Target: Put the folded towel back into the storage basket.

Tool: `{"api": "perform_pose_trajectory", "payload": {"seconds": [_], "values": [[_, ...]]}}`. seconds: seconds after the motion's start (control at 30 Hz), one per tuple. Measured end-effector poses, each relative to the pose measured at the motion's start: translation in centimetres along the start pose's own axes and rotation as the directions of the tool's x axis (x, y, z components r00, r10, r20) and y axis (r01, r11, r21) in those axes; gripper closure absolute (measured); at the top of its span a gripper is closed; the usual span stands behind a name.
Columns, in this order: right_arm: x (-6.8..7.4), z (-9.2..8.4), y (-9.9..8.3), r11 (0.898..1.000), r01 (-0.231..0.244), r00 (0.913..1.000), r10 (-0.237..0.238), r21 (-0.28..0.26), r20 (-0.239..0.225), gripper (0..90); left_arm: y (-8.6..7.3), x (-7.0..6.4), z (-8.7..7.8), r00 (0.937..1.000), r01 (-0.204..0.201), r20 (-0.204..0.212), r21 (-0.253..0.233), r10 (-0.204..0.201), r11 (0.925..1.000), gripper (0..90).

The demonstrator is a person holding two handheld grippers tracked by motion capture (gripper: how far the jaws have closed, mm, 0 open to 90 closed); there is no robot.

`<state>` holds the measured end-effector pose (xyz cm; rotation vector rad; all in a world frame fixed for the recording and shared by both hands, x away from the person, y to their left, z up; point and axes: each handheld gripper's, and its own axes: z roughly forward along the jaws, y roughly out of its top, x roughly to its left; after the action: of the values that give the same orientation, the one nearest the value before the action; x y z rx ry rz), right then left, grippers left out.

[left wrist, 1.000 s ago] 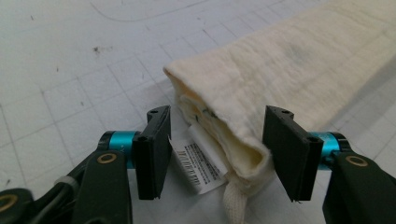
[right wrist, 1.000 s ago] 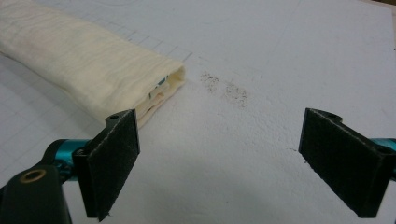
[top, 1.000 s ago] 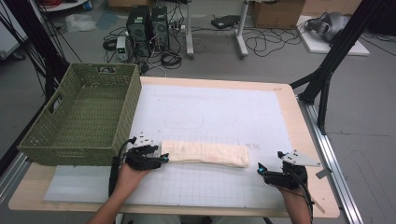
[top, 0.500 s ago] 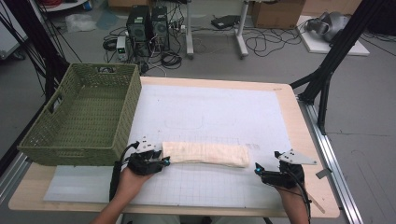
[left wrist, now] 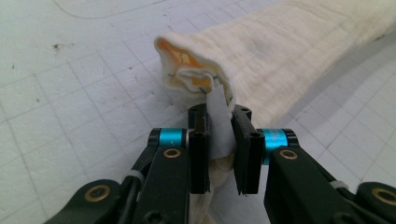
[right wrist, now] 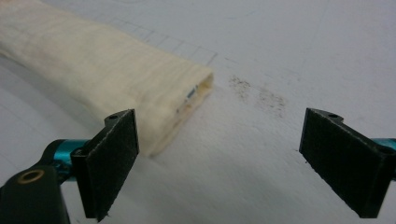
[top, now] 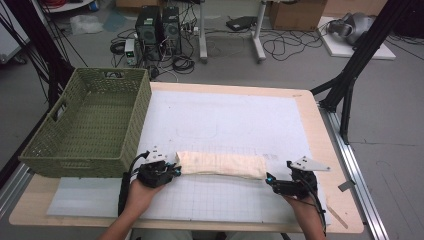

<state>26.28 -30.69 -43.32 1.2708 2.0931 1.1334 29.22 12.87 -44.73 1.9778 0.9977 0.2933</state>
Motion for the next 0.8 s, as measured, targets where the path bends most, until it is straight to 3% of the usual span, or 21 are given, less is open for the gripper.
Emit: {"api": "perform_pose_trajectory", "payload": {"seconds": [0.1, 0.3, 0.47, 0.67, 0.8], "values": [[0.6, 0.8, 0.3, 1.0, -0.004, 0.9991, 0.004, 0.006, -0.043, 11.8, 0.0, 0.1, 0.0, 0.9999, 0.007, 0.009, 0.001, -0.007, 1.0, 78.4], [1.4, 1.7, 0.3, 1.0, -0.019, 0.9973, 0.018, -0.008, -0.071, 39.6, 0.1, 0.3, -0.1, 0.9999, 0.014, 0.011, 0.0, -0.014, 0.9999, 78.3], [1.8, 2.5, 0.1, 0.999, -0.002, 0.9957, 0.005, 0.036, -0.093, 50.0, 0.1, 0.3, -0.1, 0.9999, 0.014, 0.008, -0.003, -0.014, 0.9999, 78.3], [2.2, 3.1, 0.0, 0.996, 0.049, 0.9941, -0.042, 0.075, -0.1, 54.3, 0.1, 0.3, -0.2, 0.9999, 0.011, 0.009, -0.005, -0.011, 0.9999, 78.3], [2.2, 3.2, 0.0, 0.995, 0.046, 0.9937, -0.036, 0.084, -0.106, 54.3, 0.1, 0.3, -0.1, 0.9999, 0.009, 0.008, -0.002, -0.009, 1.0, 78.3]]}}
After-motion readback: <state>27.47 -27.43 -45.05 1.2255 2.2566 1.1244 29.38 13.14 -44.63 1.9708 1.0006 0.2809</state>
